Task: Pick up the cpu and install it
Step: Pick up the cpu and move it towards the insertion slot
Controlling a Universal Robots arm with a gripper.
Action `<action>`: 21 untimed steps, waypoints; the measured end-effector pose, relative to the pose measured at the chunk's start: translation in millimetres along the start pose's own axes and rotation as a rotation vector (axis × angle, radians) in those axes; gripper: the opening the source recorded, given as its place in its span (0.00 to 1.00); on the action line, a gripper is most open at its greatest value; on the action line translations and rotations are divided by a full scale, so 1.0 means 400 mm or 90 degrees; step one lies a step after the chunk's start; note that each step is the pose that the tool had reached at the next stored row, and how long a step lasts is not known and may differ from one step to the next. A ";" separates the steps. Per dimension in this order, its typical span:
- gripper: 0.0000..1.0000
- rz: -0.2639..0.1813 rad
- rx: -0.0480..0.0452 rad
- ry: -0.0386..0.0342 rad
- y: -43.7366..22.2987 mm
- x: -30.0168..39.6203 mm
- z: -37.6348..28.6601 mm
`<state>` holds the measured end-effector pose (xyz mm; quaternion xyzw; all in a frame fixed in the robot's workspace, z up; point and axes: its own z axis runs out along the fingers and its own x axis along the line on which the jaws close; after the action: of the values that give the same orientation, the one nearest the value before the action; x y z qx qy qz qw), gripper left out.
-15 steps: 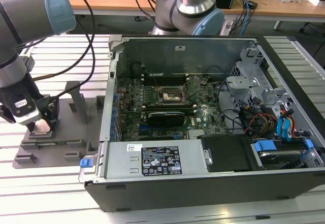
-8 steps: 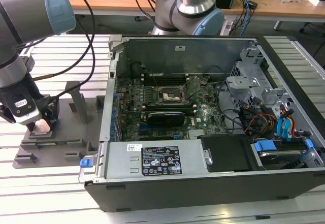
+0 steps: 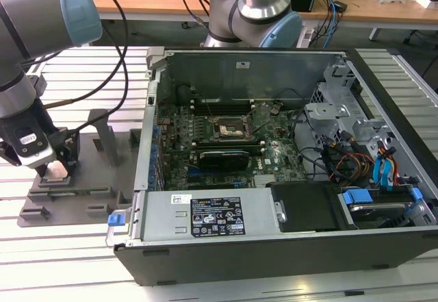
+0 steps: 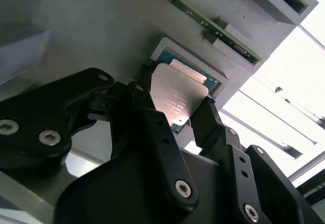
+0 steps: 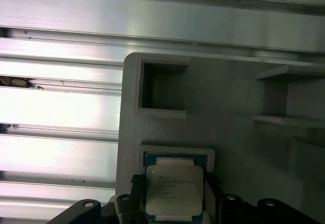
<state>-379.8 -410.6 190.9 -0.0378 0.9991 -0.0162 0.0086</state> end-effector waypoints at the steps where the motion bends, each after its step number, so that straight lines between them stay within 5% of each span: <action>1: 0.55 0.000 0.0000 -0.0001 0.000 0.000 -0.003; 21: 0.55 0.000 0.0000 0.0000 -0.001 -0.001 -0.083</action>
<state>-379.8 -410.0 223.9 -0.0378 0.9991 -0.0162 0.0086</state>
